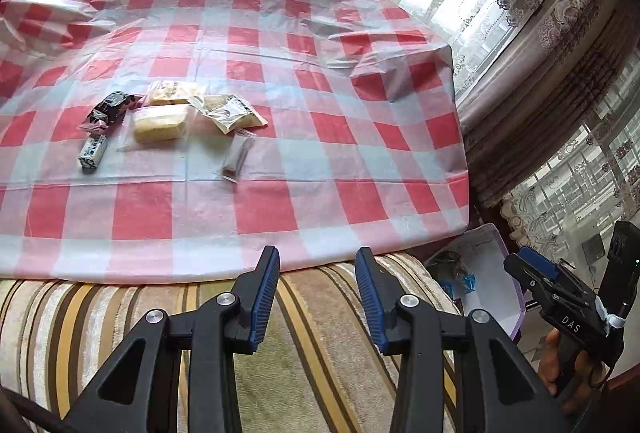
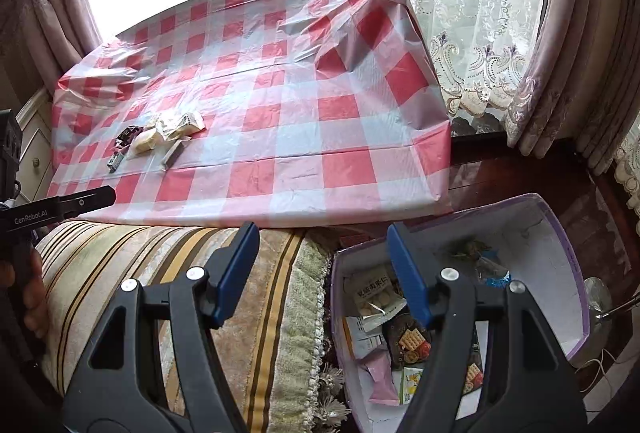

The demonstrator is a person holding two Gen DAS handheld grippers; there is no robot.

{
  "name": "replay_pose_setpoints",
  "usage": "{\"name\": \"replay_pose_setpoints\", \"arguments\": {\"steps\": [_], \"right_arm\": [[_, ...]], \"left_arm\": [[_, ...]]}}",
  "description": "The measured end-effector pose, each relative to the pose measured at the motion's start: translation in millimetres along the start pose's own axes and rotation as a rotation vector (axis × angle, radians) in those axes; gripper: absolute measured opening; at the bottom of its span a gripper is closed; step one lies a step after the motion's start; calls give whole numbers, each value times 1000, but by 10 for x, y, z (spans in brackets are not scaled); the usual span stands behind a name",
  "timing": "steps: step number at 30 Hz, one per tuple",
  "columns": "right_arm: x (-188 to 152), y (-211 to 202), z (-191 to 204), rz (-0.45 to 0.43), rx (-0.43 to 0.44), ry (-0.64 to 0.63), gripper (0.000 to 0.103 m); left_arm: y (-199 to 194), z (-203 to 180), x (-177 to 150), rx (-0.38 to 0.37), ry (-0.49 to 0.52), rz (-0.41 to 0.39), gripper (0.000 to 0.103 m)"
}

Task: Organize snacks
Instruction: 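Move both open tools back to the snack pile, then grasp the black chocolate bar with the left tool while the right tool grasps the white macadamia pouch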

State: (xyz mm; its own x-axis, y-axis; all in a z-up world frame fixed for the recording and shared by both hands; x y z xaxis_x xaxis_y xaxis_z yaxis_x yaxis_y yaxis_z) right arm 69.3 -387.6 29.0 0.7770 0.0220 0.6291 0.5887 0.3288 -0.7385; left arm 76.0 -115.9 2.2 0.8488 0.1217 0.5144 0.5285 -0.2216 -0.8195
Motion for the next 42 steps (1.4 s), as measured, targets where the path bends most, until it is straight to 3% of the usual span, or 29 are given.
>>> {"name": "replay_pose_setpoints", "arguments": {"steps": [8, 17, 28, 31, 35, 42], "right_arm": [[180, 361, 454, 64, 121, 8, 70], [420, 940, 953, 138, 189, 0, 70], [768, 1609, 1205, 178, 207, 131, 70], [855, 1779, 1247, 191, 208, 177, 76], [949, 2008, 1296, 215, 228, 269, 77], [1091, 2390, 1344, 266, 171, 386, 78]], "left_arm": [[-66, 826, 61, 69, -167, -25, 41], [25, 1381, 209, 115, -281, -27, 41], [234, 1697, 658, 204, -239, -58, 41], [316, 1731, 800, 222, -206, -62, 41], [430, 1766, 966, 241, -168, -65, 41], [615, 1829, 1141, 261, -125, -66, 41]]}}
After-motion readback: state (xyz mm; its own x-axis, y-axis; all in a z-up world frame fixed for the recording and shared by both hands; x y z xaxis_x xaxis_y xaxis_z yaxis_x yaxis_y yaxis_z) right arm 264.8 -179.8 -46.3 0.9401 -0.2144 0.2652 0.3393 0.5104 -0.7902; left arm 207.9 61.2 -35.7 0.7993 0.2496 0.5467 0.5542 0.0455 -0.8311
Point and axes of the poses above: each gripper's, at about its wrist camera, not at the fingertips, and y roughly the way its jaws point, z to its left, x to its top, the point moved 5 cm from there along y, roughly the way its jaws point, and after that the axes turned 10 degrees about x, right-handed, at the moved point
